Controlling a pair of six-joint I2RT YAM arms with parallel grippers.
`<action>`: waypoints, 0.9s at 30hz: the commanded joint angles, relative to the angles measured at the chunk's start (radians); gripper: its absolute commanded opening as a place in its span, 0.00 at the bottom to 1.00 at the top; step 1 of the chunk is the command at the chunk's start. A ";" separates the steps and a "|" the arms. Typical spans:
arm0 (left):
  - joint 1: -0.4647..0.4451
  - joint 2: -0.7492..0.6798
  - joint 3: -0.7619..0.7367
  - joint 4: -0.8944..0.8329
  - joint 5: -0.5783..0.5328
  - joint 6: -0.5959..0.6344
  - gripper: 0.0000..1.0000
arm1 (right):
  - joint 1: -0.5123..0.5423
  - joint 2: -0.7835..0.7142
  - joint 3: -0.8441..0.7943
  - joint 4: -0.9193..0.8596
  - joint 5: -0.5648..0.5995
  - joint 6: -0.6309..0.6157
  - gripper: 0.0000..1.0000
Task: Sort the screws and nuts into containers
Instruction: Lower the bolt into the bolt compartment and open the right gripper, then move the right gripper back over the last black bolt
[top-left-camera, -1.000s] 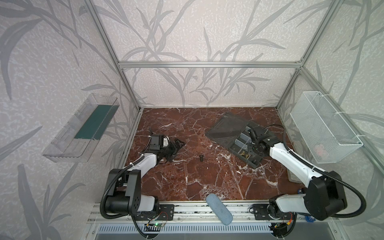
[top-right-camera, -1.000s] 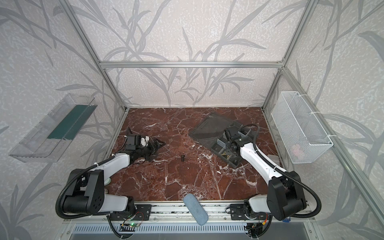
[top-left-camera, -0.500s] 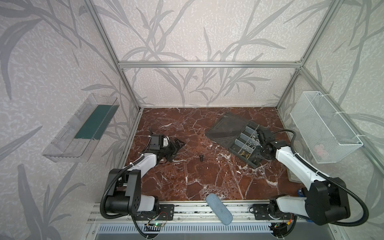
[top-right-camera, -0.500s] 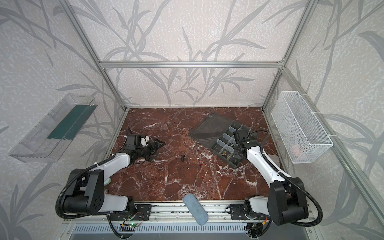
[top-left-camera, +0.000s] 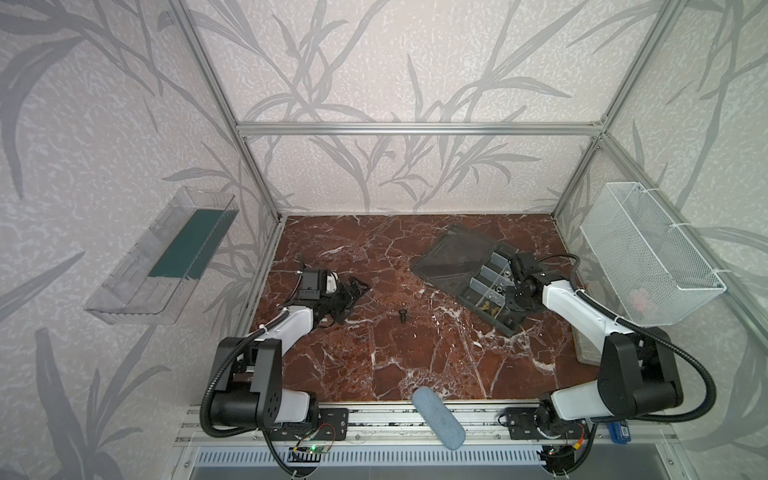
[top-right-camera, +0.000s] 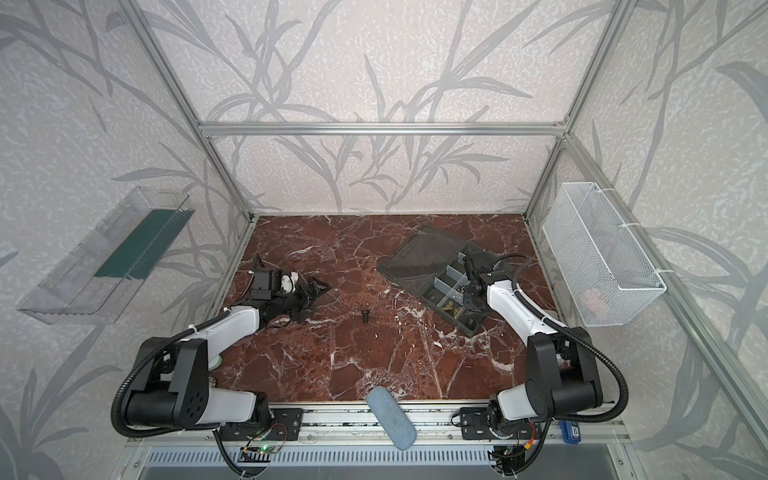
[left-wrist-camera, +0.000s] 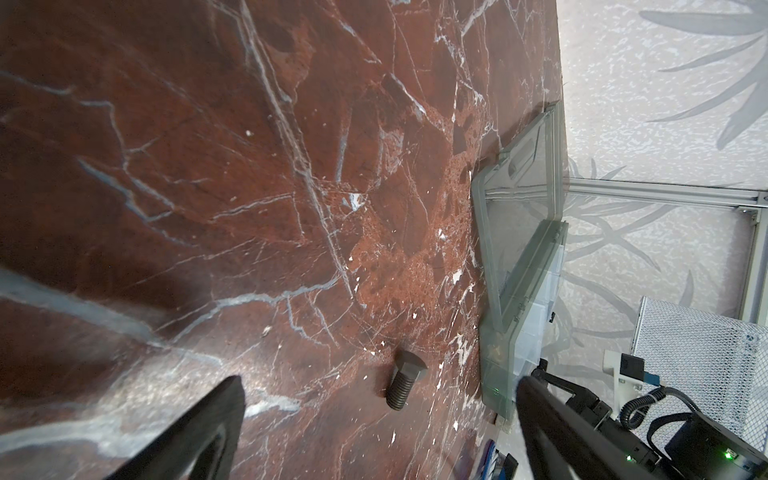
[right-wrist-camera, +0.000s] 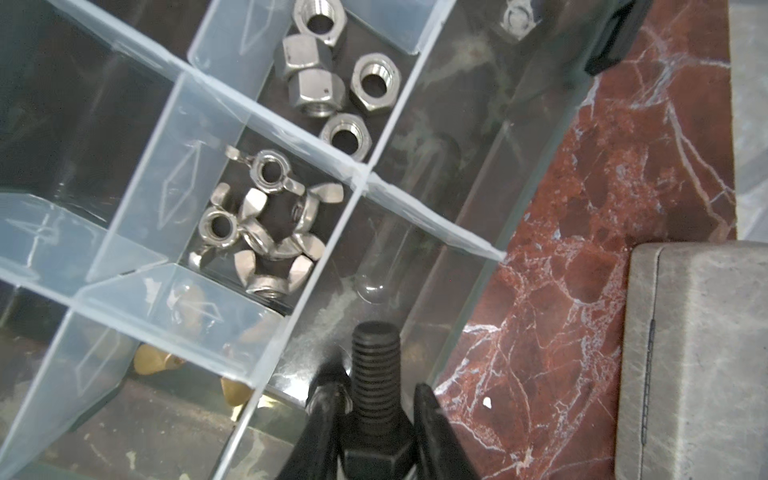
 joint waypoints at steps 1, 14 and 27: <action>0.006 -0.019 0.019 -0.017 -0.004 0.004 0.99 | -0.005 0.027 0.041 -0.019 -0.011 -0.006 0.00; 0.006 -0.008 0.021 -0.011 -0.004 0.004 0.99 | -0.002 -0.070 0.035 0.040 -0.297 -0.150 0.54; 0.006 0.000 0.012 0.005 0.000 -0.002 0.99 | 0.403 0.046 0.137 0.179 -0.417 -0.038 0.66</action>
